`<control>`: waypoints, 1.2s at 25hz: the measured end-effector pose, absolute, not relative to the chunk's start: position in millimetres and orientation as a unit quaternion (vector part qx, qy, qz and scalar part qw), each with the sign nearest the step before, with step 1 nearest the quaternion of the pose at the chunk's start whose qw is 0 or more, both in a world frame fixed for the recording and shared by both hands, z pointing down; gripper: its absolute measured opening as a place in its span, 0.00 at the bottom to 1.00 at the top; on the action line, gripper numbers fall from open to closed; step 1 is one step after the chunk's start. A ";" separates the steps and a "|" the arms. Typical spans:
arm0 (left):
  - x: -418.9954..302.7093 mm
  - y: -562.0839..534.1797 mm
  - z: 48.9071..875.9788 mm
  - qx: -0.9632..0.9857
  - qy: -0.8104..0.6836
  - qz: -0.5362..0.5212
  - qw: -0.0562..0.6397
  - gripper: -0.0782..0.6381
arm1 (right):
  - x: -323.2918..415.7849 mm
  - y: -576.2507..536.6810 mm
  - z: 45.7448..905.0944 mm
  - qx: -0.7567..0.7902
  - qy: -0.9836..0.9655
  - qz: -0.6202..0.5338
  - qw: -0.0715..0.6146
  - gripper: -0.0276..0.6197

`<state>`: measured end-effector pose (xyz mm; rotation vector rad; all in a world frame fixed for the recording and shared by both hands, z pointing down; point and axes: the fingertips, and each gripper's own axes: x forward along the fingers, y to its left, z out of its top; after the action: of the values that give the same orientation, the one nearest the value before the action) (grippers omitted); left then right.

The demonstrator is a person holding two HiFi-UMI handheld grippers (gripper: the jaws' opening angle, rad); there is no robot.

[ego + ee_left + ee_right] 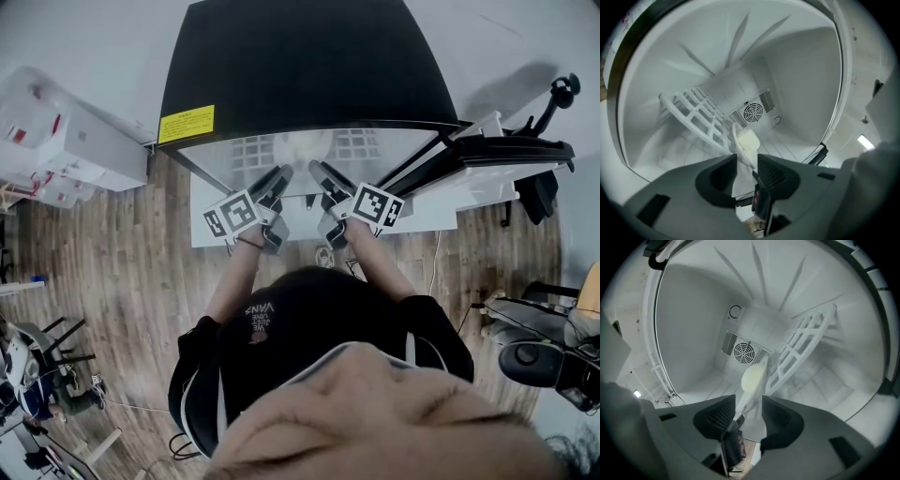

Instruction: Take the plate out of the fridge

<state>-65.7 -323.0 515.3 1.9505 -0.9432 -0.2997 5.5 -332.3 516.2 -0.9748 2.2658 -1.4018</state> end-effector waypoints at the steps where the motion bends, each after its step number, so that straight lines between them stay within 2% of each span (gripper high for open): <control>1: -65.4 -323.5 515.9 0.791 -0.383 -0.122 0.462 0.27 | 4.4 -332.1 516.2 -0.339 0.790 -0.489 0.150 0.30; 9: -66.0 -327.0 516.1 0.779 -0.387 -0.141 0.472 0.23 | -1.1 -331.2 517.4 -0.335 0.787 -0.498 0.144 0.29; 15: -65.1 -326.5 515.8 0.775 -0.382 -0.151 0.479 0.22 | -0.4 -332.0 520.1 -0.342 0.784 -0.498 0.141 0.23; 17: -65.3 -327.5 515.2 0.775 -0.384 -0.151 0.479 0.22 | -1.5 -332.6 517.3 -0.340 0.787 -0.495 0.142 0.18; 30: -66.9 -329.3 516.1 0.768 -0.386 -0.156 0.486 0.21 | -3.7 -334.7 515.5 -0.344 0.797 -0.481 0.122 0.17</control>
<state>-66.9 -329.3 516.1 1.8693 -0.9395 -0.3806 -3.7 -334.7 515.5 -1.0042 2.3268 -1.4043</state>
